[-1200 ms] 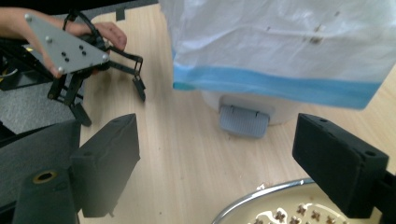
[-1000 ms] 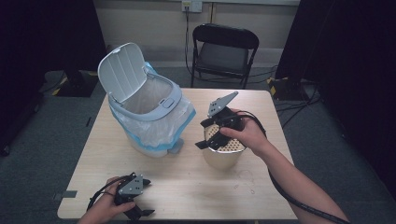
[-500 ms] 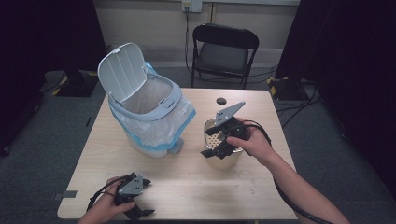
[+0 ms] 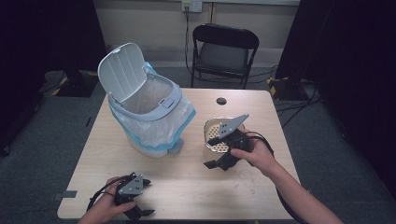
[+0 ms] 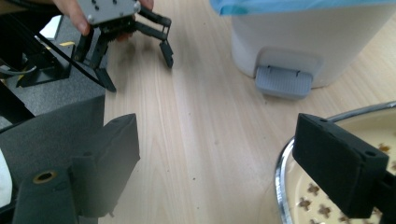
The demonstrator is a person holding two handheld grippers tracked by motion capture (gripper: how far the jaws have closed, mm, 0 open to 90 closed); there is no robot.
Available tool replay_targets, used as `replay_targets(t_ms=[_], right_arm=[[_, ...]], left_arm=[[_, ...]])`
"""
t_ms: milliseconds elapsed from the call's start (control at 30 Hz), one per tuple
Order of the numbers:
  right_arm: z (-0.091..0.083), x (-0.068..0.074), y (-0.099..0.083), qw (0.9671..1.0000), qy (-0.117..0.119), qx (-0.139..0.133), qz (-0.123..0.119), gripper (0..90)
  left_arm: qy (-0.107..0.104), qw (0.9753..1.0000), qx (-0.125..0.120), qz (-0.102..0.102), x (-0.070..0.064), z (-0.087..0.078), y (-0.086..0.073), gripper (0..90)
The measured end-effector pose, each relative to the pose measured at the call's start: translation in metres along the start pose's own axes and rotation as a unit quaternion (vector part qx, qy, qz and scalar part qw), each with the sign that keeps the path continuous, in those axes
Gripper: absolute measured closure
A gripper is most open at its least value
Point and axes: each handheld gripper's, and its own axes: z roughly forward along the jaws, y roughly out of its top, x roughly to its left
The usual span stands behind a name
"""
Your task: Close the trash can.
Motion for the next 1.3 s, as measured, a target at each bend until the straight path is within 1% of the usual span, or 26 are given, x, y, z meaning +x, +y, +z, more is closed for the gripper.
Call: replay_targets(t_ms=[100, 133, 200, 400, 533, 600, 667, 767, 967, 1033, 1067, 1100, 1133, 1167, 1200, 1233, 1267, 1300], right_arm=[[0.005, 0.005, -0.009, 0.9999, 0.01, -0.003, 0.003, 14.5], [0.007, 0.007, -0.012, 0.9999, 0.011, -0.002, -0.001, 15.1], [0.01, 0.011, -0.016, 0.9999, 0.014, -0.001, -0.001, 14.6], [0.023, 0.024, -0.027, 0.9995, 0.028, 0.011, -0.007, 14.4], [0.036, 0.032, -0.036, 0.9989, 0.043, 0.016, -0.009, 14.4], [0.044, 0.035, -0.041, 0.9987, 0.045, 0.02, -0.012, 14.4], [0.052, 0.037, -0.046, 0.9985, 0.051, 0.02, -0.01, 14.4], [0.063, 0.04, -0.052, 0.9981, 0.055, 0.026, -0.009, 14.5], [0.082, 0.041, -0.065, 0.9982, 0.05, 0.032, -0.012, 14.5], [0.087, 0.041, -0.069, 0.9985, 0.044, 0.031, -0.011, 14.5], [0.089, 0.041, -0.07, 0.9989, 0.036, 0.029, -0.013, 14.5], [0.091, 0.041, -0.072, 0.9991, 0.031, 0.027, -0.013, 14.5], [0.093, 0.04, -0.074, 0.9991, 0.029, 0.03, -0.011, 14.5], [0.096, 0.04, -0.076, 0.9992, 0.024, 0.028, -0.011, 14.5], [0.098, 0.039, -0.078, 0.9993, 0.022, 0.027, -0.01, 14.5], [0.1, 0.038, -0.08, 0.9993, 0.021, 0.029, -0.01, 14.5], [0.102, 0.038, -0.082, 0.9993, 0.02, 0.029, -0.011, 14.5], [0.104, 0.038, -0.084, 0.9993, 0.019, 0.029, -0.015, 14.5]], left_arm=[[0.0, 1.0, 0.0, 0.0, 0.0, 0.0, 0.0, 0.0], [0.0, 1.0, 0.0, 0.0, 0.0, 0.0, 0.0, 0.0], [0.0, 1.0, 0.0, 0.0, 0.0, 0.0, 0.0, 0.0], [0.0, 1.0, 0.0, 0.0, 0.0, 0.0, 0.0, 0.0], [0.0, 1.0, -0.001, 0.0, 0.0, 0.0, 0.0, 0.0], [0.0, 1.0, -0.001, 0.0, 0.0, 0.0, 0.0, 0.0], [0.001, 1.0, -0.001, -0.001, 0.0, 0.0, 0.0, 0.0], [0.001, 1.0, -0.001, -0.001, 0.0, 0.0, 0.0, 0.0], [0.003, 1.0, -0.004, -0.005, -0.001, 0.0, -0.001, 0.0], [0.006, 0.9999, -0.008, -0.011, -0.001, -0.001, -0.002, 0.7], [0.009, 0.9998, -0.01, -0.017, 0.0, -0.003, -0.002, 2.4], [0.009, 0.9994, -0.016, -0.028, 0.0, -0.005, -0.003, 4.8], [0.01, 0.999, -0.022, -0.039, 0.002, -0.007, -0.005, 8.0], [0.015, 0.9984, -0.026, -0.048, 0.003, -0.01, -0.005, 13.6], [0.016, 0.998, -0.021, -0.057, 0.004, -0.013, -0.006, 19.0], [0.019, 0.9978, -0.016, -0.062, 0.005, -0.016, -0.006, 18.6], [0.021, 0.9972, -0.017, -0.069, 0.006, -0.018, -0.007, 15.3], [0.024, 0.9969, -0.016, -0.073, 0.007, -0.021, -0.007, 16.5]])
